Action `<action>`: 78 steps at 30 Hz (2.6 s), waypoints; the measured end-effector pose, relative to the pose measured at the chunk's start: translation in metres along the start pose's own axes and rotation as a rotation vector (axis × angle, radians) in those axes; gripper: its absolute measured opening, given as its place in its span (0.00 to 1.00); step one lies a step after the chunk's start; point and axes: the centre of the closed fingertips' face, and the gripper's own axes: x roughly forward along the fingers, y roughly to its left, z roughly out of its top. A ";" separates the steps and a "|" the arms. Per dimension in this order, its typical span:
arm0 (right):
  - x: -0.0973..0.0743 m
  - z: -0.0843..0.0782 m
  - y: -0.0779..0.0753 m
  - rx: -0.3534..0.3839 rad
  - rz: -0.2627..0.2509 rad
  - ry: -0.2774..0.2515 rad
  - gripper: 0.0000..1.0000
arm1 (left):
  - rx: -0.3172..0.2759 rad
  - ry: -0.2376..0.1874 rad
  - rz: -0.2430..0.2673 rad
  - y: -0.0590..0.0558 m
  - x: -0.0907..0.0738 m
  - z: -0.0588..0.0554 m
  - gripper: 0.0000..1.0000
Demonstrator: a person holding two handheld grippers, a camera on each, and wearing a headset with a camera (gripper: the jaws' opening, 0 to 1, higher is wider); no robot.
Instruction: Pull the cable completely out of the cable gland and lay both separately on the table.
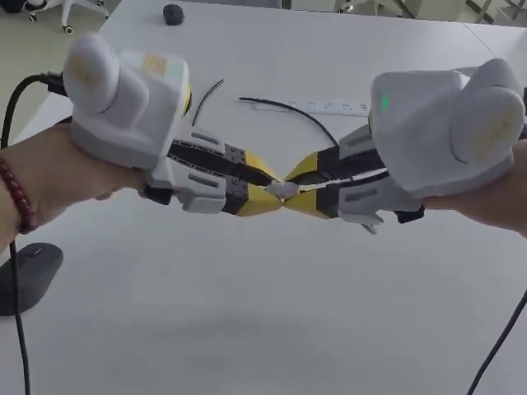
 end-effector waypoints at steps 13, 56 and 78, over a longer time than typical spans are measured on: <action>0.003 0.002 -0.007 -0.164 -0.091 0.018 0.06 | -0.132 -0.029 0.030 0.008 -0.005 0.002 0.15; 0.002 0.005 -0.001 0.218 0.049 -0.093 0.07 | -0.013 0.035 0.028 -0.004 -0.005 -0.008 0.15; -0.001 0.006 0.014 0.410 0.155 -0.121 0.08 | 0.169 0.051 -0.020 -0.016 -0.004 -0.007 0.15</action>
